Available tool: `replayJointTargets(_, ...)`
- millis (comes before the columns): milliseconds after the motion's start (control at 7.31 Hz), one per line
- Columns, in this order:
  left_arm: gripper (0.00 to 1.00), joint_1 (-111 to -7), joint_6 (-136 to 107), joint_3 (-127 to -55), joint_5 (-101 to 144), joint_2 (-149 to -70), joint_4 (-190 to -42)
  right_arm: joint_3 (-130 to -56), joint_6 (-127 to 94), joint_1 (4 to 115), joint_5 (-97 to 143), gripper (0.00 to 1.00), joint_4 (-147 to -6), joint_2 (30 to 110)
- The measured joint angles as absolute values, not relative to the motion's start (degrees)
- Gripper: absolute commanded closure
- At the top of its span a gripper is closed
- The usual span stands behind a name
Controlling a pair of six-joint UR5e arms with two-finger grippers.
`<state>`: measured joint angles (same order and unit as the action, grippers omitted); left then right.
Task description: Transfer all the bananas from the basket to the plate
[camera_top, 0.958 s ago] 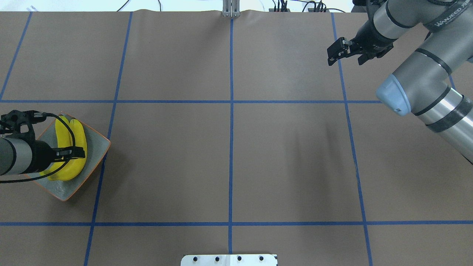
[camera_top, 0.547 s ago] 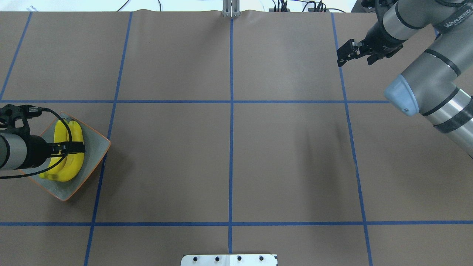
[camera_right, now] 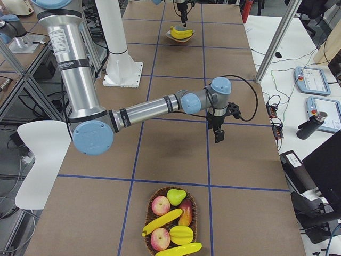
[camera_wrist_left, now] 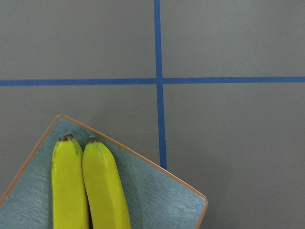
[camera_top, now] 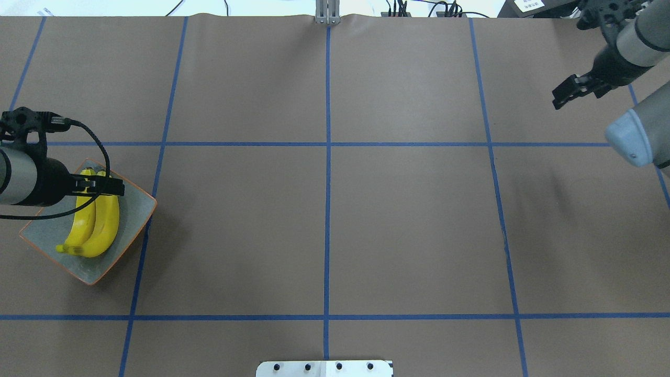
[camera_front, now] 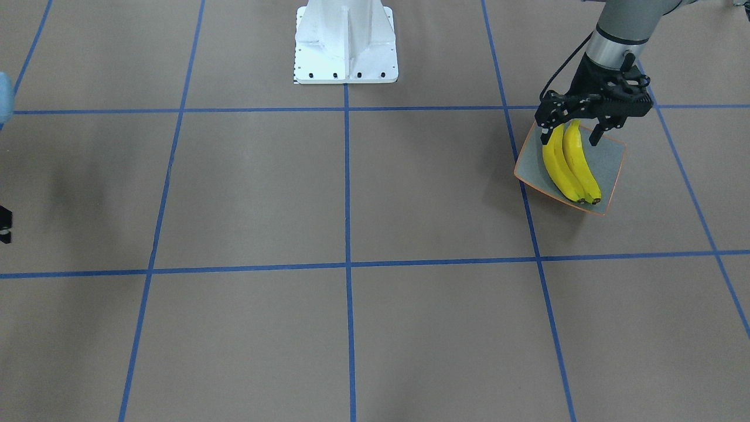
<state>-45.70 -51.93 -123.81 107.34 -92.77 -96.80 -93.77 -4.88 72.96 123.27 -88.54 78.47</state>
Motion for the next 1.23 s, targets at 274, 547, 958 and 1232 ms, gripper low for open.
replayJointTargets(274, 0.00, -46.09, -50.54, -123.19, 107.47, -95.54, -94.43, -89.66, 10.61, 81.46, 123.23, 0.00, -88.92, 82.84)
replayJointTargets(547, 0.00, -46.07, -50.64, -122.41, 107.43, -96.42, -94.23, -83.34, 25.18, 90.00, 123.26, 0.00, -88.87, 84.49)
replayJointTargets(958, 0.00, -46.00, -50.94, -120.48, 107.32, -98.43, -94.22, -75.92, 32.55, 97.94, 123.23, 0.00, -88.21, 85.74)
replayJointTargets(1232, 0.00, -45.97, -51.04, -118.87, 107.28, -100.03, -94.22, -70.39, 29.94, 98.90, 123.11, 0.00, -81.36, 85.84)
